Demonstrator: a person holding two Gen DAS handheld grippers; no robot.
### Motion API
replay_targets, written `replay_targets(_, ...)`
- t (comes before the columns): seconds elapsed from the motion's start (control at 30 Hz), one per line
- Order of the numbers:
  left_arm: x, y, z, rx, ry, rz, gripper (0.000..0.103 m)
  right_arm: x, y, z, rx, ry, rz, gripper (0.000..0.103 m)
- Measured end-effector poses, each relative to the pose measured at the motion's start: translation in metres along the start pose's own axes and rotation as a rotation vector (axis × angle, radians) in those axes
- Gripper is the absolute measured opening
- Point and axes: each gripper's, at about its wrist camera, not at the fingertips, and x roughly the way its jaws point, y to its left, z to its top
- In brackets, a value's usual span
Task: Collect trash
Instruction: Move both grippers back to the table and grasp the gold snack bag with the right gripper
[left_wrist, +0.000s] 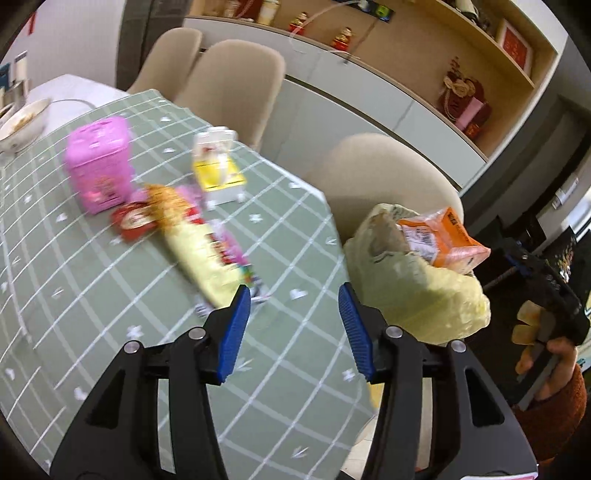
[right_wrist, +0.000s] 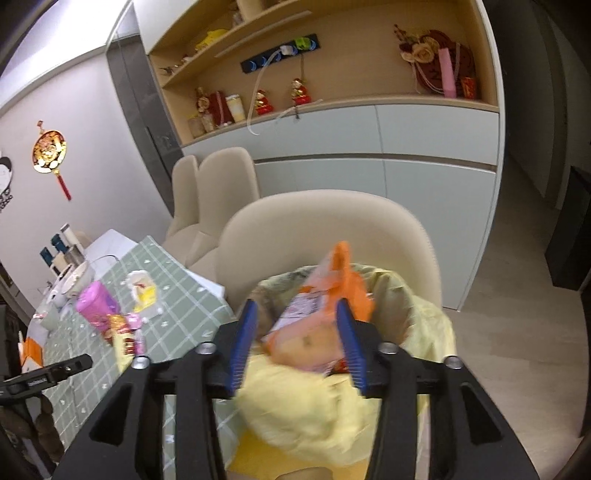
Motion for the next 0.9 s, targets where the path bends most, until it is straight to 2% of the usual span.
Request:
replay_targets(0.17,-0.023,0.041,-0.013,-0.019,-0.038,0.036,0.051,-0.009,0.046,-0.016,-0.05,-0.012,0.034,0.047)
replay_targets(0.33,-0.035,0.086,-0.02,-0.025,-0.054,0.082,0.051,-0.005,0.091,-0.038,-0.09,0.009,0.106,0.056)
replay_targets(0.47,-0.033,0.111,-0.015,-0.009,-0.071,0.083,0.051,0.006,0.123,-0.056,-0.165,0.059,0.109,0.056)
replay_targets(0.6,-0.02,0.121,0.001,0.048,-0.088,0.065,0.051,0.021,0.137,-0.065,-0.163,0.12,0.141,0.056)
replay_targets(0.7,0.0,0.123,0.017,0.081,-0.084,0.05,0.051,0.033,0.142,-0.07,-0.177,0.142,0.115,0.056)
replay_targets(0.8,0.018,0.126,0.028,0.062,-0.058,0.058,0.051,0.05,0.147,-0.074,-0.174,0.173,0.118,0.056)
replay_targets(0.9,0.019,0.13,0.033,0.033,-0.063,0.074,0.051,0.071,0.167,-0.078,-0.219,0.21,0.157,0.056)
